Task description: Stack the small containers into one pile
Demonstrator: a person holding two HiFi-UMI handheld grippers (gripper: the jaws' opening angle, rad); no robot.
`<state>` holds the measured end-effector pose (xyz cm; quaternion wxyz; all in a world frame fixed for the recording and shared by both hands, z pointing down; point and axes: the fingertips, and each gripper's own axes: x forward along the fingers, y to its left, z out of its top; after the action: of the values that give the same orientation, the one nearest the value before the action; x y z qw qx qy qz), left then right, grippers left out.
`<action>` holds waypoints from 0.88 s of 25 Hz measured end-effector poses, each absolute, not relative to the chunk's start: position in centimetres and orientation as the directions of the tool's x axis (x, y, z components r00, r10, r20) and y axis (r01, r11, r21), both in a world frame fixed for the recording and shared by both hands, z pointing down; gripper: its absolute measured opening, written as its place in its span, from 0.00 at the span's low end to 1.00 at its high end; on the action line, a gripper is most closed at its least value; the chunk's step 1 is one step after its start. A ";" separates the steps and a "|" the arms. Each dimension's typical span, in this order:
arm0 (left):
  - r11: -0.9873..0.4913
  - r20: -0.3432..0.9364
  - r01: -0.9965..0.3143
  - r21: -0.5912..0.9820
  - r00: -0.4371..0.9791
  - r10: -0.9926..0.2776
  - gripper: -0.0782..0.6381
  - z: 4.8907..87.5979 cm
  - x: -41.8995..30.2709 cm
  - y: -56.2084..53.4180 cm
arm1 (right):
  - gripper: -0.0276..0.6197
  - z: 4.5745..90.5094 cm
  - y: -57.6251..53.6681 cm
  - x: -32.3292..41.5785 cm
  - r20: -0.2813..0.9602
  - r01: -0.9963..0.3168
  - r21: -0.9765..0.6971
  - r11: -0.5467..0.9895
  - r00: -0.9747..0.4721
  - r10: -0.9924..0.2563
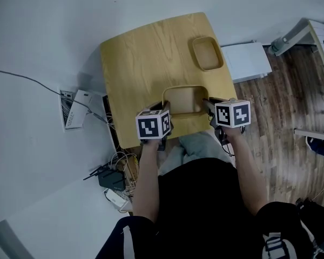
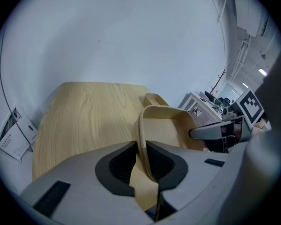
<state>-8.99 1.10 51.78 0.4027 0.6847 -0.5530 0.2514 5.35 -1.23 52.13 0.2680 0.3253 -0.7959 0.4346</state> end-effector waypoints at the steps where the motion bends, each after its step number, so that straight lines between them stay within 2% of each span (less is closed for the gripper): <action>1: -0.065 0.784 -0.960 0.273 0.261 -0.563 0.20 51.5 -8.8 1.2 | 0.14 51.8 -1.1 5.6 0.708 -0.751 -0.512 0.416 -0.644 -0.290; 11: -0.052 0.752 -0.955 0.292 0.263 -0.604 0.20 49.8 -7.1 3.7 | 0.14 49.7 1.1 7.3 0.722 -0.762 -0.465 0.451 -0.621 -0.306; 22: -0.144 0.754 -0.961 0.237 0.275 -0.597 0.18 48.4 -7.2 0.9 | 0.14 49.0 0.3 7.5 0.717 -0.800 -0.430 0.418 -0.584 -0.380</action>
<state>-7.21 0.87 48.35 0.3598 0.7129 -0.5462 0.2529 7.45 0.33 48.97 0.2672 0.3695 -0.7985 0.3931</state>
